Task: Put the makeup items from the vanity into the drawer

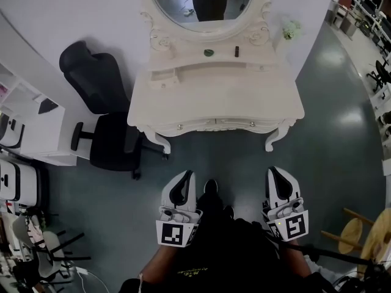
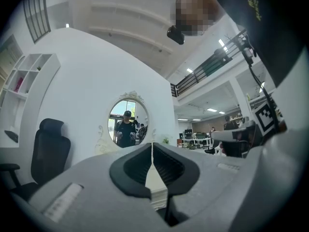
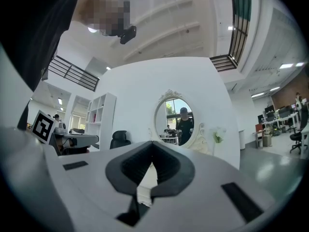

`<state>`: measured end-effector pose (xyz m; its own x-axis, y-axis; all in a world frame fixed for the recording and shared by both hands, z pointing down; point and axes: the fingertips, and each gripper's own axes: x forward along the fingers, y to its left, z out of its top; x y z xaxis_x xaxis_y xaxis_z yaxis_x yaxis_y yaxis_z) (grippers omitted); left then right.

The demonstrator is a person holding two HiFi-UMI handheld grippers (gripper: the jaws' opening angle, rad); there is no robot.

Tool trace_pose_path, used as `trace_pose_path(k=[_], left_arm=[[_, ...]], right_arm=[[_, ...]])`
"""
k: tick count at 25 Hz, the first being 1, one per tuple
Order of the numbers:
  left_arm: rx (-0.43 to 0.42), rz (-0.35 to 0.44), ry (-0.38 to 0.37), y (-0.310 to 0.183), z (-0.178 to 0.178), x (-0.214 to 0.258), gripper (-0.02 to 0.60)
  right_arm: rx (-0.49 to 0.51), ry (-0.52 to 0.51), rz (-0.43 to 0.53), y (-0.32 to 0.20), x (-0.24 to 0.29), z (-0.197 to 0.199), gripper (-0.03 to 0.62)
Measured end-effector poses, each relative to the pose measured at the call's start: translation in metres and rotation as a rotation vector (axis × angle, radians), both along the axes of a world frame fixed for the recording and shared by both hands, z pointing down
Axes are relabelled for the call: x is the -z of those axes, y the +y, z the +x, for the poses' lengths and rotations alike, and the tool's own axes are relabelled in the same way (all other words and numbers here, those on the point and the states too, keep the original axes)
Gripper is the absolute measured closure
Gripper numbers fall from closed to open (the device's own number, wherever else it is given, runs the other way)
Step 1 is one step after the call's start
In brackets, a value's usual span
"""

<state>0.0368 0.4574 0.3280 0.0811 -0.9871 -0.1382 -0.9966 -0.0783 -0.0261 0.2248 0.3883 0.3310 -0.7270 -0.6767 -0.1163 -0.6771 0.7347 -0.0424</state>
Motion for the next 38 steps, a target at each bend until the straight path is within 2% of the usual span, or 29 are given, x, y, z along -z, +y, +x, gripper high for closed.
trace_pose_path(k=[4, 9, 15, 19, 21, 25, 28, 31, 36, 37, 38], left_arm=[[-0.015, -0.012, 0.001, -0.049, -0.017, -0.013, 0.558], [-0.071, 0.022, -0.015, -0.141, -0.051, -0.017, 0.558], [-0.154, 0.039, -0.017, -0.267, -0.109, 0.013, 0.558], [-0.233, 0.063, -0.069, -0.334, -0.127, 0.029, 0.558], [-0.249, 0.063, -0.054, -0.362, -0.134, 0.030, 0.558], [-0.266, 0.053, -0.054, -0.401, -0.134, 0.024, 0.558], [-0.239, 0.051, -0.028, -0.418, -0.134, 0.026, 0.558], [-0.228, 0.043, -0.052, -0.429, -0.134, 0.028, 0.558], [-0.306, -0.006, -0.058, -0.455, -0.122, 0.016, 0.555], [-0.328, -0.013, -0.044, -0.460, -0.118, 0.014, 0.513], [-0.350, -0.018, -0.024, -0.466, -0.115, 0.011, 0.383]], right_arm=[[-0.021, 0.015, 0.003, -0.038, -0.013, -0.011, 0.592], [-0.084, 0.025, 0.007, -0.116, -0.024, -0.039, 0.592], [-0.154, 0.055, 0.037, -0.230, 0.002, -0.100, 0.594], [-0.183, 0.071, 0.047, -0.290, 0.017, -0.129, 0.592], [-0.192, 0.071, 0.045, -0.312, 0.021, -0.137, 0.592], [-0.170, 0.078, 0.018, -0.344, 0.014, -0.148, 0.592], [-0.145, 0.081, 0.017, -0.362, 0.015, -0.154, 0.592], [-0.147, 0.089, 0.024, -0.376, 0.016, -0.151, 0.592], [-0.184, 0.087, -0.005, -0.392, 0.008, -0.137, 0.592], [-0.189, 0.088, -0.012, -0.394, 0.005, -0.135, 0.593], [-0.195, 0.090, -0.019, -0.395, 0.002, -0.132, 0.592]])
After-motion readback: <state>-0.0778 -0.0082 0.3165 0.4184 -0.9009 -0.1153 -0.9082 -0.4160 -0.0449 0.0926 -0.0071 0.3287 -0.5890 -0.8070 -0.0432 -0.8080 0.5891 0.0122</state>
